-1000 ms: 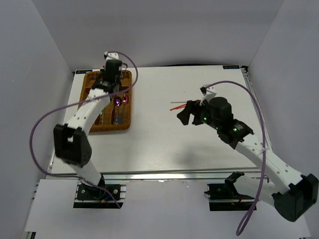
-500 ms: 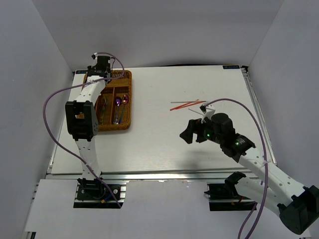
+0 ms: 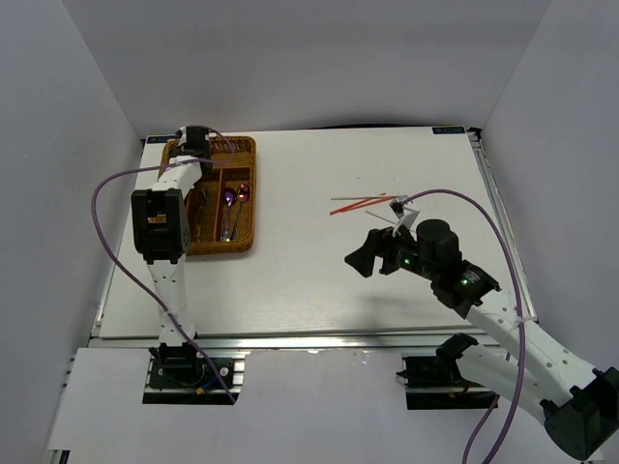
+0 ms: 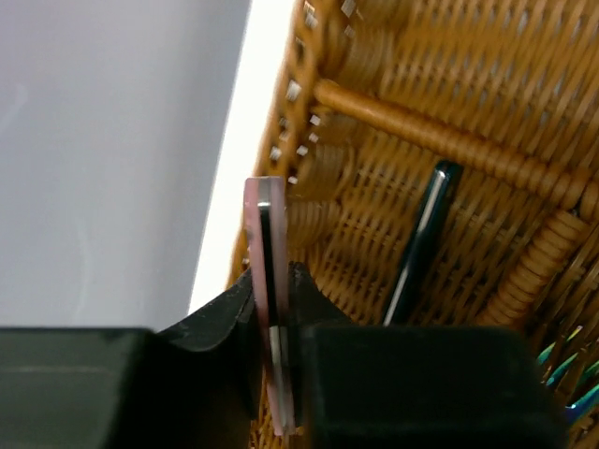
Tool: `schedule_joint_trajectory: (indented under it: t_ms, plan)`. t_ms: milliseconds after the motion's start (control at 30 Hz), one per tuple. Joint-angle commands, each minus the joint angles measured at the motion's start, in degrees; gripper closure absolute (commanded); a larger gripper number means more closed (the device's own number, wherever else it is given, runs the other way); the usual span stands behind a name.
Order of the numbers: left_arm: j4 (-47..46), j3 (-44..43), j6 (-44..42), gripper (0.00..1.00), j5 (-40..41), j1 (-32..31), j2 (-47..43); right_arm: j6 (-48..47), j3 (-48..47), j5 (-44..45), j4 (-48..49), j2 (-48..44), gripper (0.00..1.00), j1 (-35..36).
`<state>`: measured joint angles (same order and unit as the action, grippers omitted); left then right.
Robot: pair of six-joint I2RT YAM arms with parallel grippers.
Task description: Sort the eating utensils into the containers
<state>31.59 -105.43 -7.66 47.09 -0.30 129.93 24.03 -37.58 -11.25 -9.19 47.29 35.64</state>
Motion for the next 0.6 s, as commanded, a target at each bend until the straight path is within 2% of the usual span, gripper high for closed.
schedule_joint_trajectory:
  t_ms: [0, 33, 67, 200, 400, 467, 533, 567]
  plan:
    - [0.6, -2.6, 1.1, 0.74, -0.9, -0.1, -1.2, -0.1, -0.5, -0.6, 2.0, 0.1, 0.11, 0.0]
    - [0.9, -2.8, 1.5, 0.69, -0.8, -0.1, -1.0, -0.1, -0.5, -0.4, 2.1, 0.0, 0.11, 0.1]
    - [1.5, -3.9, 2.2, 0.60, -0.9, 0.1, -0.3, 0.0, -0.5, -0.3, 2.2, 0.0, 0.11, 0.1]
    - [3.3, -4.4, 3.4, 0.39, -1.6, 0.1, -1.3, 0.0, -1.2, 0.3, 2.0, 0.7, 0.11, 0.1]
    - [3.5, -3.6, 4.4, 0.22, -1.1, 0.1, -8.9, -0.5, -3.0, 2.6, 0.6, 2.1, 0.11, 0.2]
    - [3.6, -3.1, 4.8, 0.21, -1.0, 0.1, -11.0, -0.7, -4.2, 3.8, -0.6, 2.9, 0.11, 0.2]
    - [4.4, -2.9, 5.9, 0.02, -0.8, 0.1, -14.1, -0.9, -5.1, 6.2, -3.1, 4.2, 0.11, 0.2]
    - [4.9, -2.8, 6.3, 0.02, -0.9, 0.1, -15.2, -1.0, -6.3, 7.5, -4.1, 4.7, 0.11, 0.1]
